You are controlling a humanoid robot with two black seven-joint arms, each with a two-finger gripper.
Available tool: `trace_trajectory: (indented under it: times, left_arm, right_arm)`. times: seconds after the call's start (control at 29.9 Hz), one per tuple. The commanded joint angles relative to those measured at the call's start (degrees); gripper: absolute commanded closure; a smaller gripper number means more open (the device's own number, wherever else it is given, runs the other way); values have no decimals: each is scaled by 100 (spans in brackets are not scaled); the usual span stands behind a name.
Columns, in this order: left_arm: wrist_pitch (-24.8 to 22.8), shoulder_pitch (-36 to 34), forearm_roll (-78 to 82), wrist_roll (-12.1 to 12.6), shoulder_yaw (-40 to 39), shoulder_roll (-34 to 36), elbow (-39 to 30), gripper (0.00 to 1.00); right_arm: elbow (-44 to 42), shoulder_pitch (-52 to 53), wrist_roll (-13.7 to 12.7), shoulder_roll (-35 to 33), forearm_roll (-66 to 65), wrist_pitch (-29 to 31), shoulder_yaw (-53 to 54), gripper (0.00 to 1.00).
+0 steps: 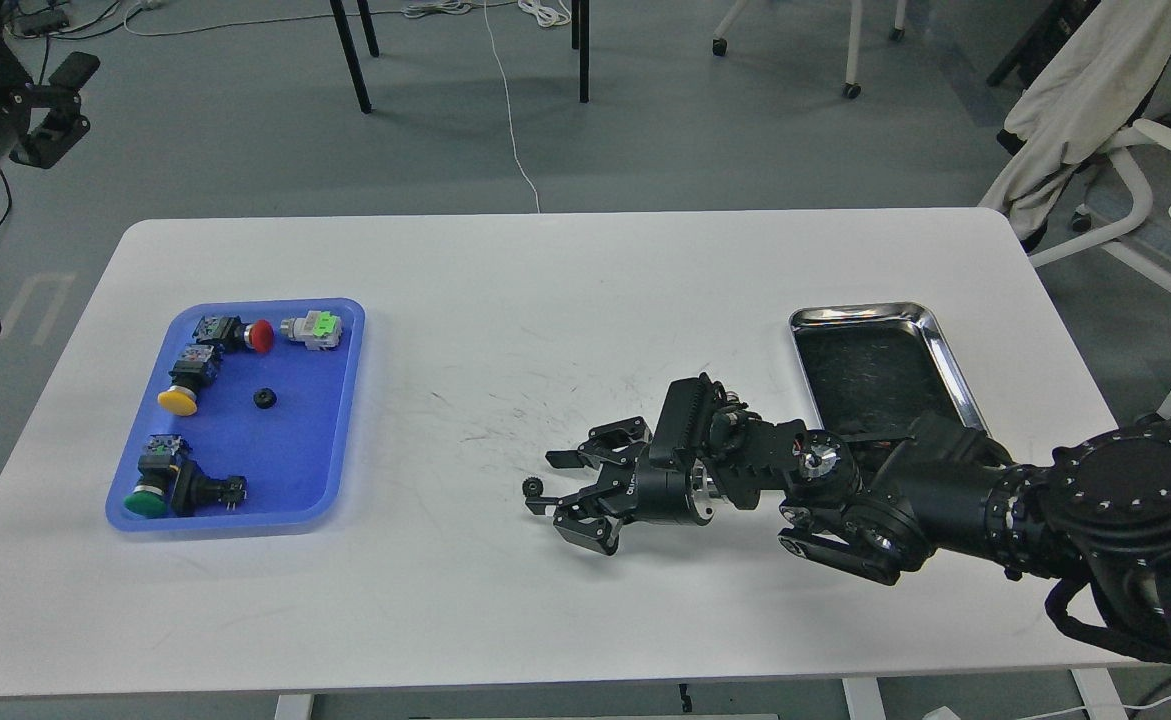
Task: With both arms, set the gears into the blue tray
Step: 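Lower and release the gear on the table, then retract the right arm, then move the left gripper from the blue tray toward the black gear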
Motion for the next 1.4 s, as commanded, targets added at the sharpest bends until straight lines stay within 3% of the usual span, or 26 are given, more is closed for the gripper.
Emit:
trace_trajectory:
  times: [0.0, 0.27, 0.8, 1.27, 1.37]
  left_arm:
    - [-2, 0, 9, -8, 1, 5, 0, 3]
    - [-11, 61, 97, -148, 124, 119, -175, 2]
    - [-2, 70, 1494, -403, 405, 356, -1247, 2]
    - [516, 852, 3365, -403, 449, 550, -2969, 2]
    - [525, 1019, 3761, -403, 449, 611, -3399, 2]
  right_arm:
    - [-70, 85, 0, 0, 459, 0, 319, 18]
    - [-711, 875, 0, 0, 2066, 27, 1323, 16]
    - [-1152, 1641, 0, -26, 5978, 132, 1490, 8]
    - [-1152, 1484, 0, -1327, 8651, 387, 1578, 8]
    - [-1108, 1352, -627, -1450, 8889, 422, 1473, 8]
